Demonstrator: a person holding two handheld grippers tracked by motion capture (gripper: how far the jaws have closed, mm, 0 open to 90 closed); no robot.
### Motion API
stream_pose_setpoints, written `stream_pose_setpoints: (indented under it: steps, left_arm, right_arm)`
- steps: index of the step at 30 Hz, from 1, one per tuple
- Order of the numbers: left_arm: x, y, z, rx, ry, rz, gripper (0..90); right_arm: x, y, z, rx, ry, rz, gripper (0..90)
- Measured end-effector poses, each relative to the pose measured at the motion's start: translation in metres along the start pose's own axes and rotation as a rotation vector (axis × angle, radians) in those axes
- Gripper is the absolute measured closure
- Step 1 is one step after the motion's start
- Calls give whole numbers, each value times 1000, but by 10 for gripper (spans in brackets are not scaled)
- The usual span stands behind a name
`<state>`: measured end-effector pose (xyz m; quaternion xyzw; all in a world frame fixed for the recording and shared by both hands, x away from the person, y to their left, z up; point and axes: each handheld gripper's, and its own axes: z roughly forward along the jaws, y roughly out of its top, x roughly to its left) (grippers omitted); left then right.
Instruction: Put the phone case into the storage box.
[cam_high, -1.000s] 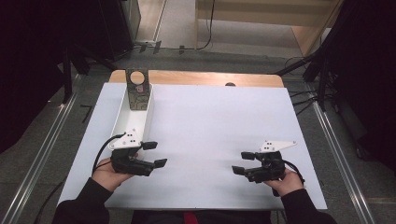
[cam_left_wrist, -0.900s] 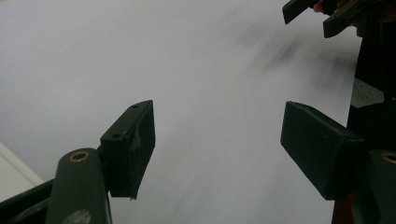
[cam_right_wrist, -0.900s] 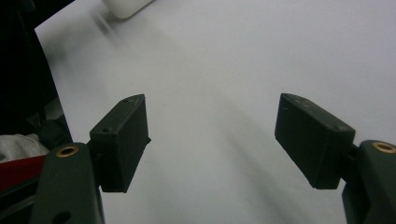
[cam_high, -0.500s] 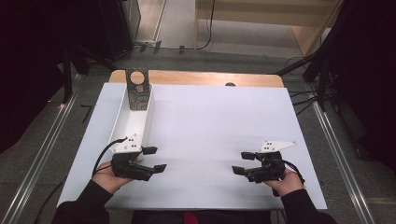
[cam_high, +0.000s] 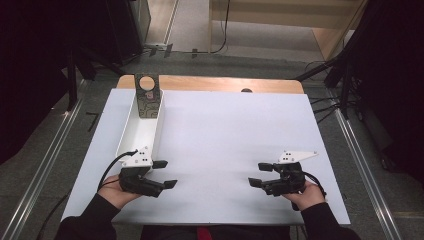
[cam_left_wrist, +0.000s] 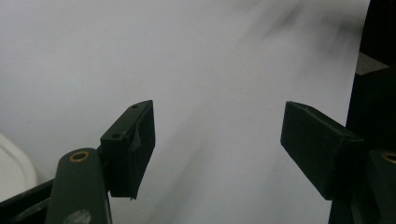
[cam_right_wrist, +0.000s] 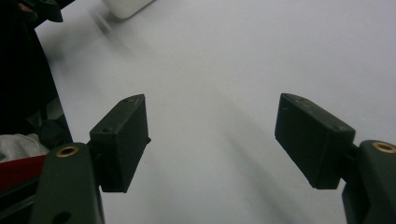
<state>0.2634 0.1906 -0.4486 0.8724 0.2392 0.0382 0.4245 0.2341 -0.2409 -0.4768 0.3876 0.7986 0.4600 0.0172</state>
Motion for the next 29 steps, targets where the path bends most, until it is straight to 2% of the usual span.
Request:
stream_pose_setpoints:
  steps: [5, 29]
  left_arm:
    - [-1, 0, 0, 0, -14, 2, 263]
    - [0, 0, -2, -4, -8, -1, 263]
  right_arm:
    - [0, 0, 0, 0, 0, 1, 251]
    - [0, 0, 0, 2, 2, -1, 251]
